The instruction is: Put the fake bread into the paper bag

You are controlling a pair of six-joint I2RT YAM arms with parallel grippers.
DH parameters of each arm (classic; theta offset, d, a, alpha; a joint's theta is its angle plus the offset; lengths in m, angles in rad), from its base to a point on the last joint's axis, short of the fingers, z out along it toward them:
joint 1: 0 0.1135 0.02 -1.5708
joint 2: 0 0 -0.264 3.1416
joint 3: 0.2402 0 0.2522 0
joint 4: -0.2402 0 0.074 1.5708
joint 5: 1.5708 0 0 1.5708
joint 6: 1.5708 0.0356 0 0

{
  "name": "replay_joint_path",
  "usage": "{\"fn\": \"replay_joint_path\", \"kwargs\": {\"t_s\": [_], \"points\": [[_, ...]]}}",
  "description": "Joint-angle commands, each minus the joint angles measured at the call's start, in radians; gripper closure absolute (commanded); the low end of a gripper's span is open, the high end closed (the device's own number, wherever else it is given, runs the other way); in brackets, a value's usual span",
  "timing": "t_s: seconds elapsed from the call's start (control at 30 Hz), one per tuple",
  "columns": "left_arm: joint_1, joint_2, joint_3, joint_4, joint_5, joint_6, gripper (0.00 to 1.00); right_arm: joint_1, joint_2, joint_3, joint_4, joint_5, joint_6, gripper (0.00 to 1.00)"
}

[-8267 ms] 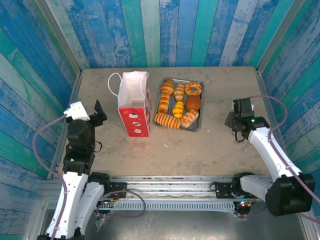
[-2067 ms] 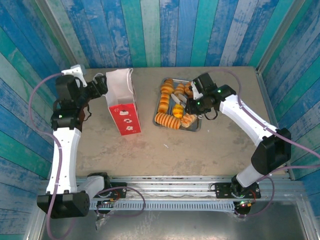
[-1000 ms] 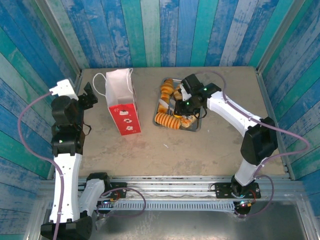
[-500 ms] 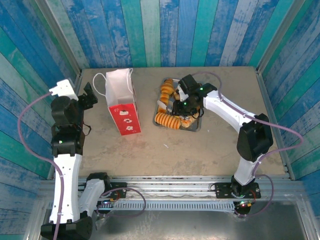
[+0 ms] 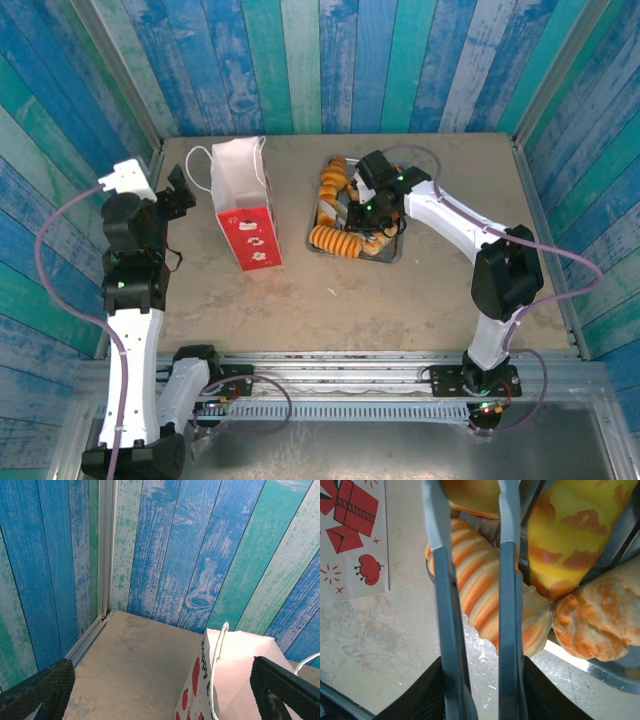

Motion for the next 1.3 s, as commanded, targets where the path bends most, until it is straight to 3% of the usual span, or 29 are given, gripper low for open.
{"fn": "replay_joint_path", "kwargs": {"t_s": [0.0, 0.23, 0.3, 0.5, 0.67, 0.87, 1.03, 1.27], "points": [[0.004, -0.007, 0.013, -0.025, 0.007, -0.031, 0.06, 0.006, -0.038, 0.025, -0.013, 0.050, -0.011, 0.76], [0.013, 0.182, 0.235, -0.216, 0.193, -0.091, 0.06, 0.006, -0.110, 0.015, 0.011, 0.111, -0.038, 0.81], [0.051, 0.233, 0.282, -0.229, 0.294, -0.110, 0.06, 0.006, -0.146, 0.003, 0.037, 0.125, -0.046, 0.82], [0.217, 0.336, 0.345, -0.190, 0.576, -0.175, 0.06, 0.006, -0.248, -0.013, 0.090, 0.176, -0.074, 0.85], [0.320, 0.347, 0.259, -0.036, 0.818, -0.305, 0.06, 0.006, -0.338, -0.023, 0.141, 0.206, -0.087, 0.86], [0.333, 0.331, 0.178, 0.017, 0.866, -0.338, 0.04, 0.006, -0.446, -0.022, 0.238, 0.187, -0.086, 0.87], [0.333, 0.328, 0.125, 0.021, 0.875, -0.323, 0.00, 0.079, -0.497, 0.026, 0.323, 0.206, -0.111, 0.87], [0.333, 0.340, 0.079, 0.078, 0.971, -0.334, 0.11, 0.224, -0.459, 0.131, 0.407, 0.281, -0.192, 0.88]]}}
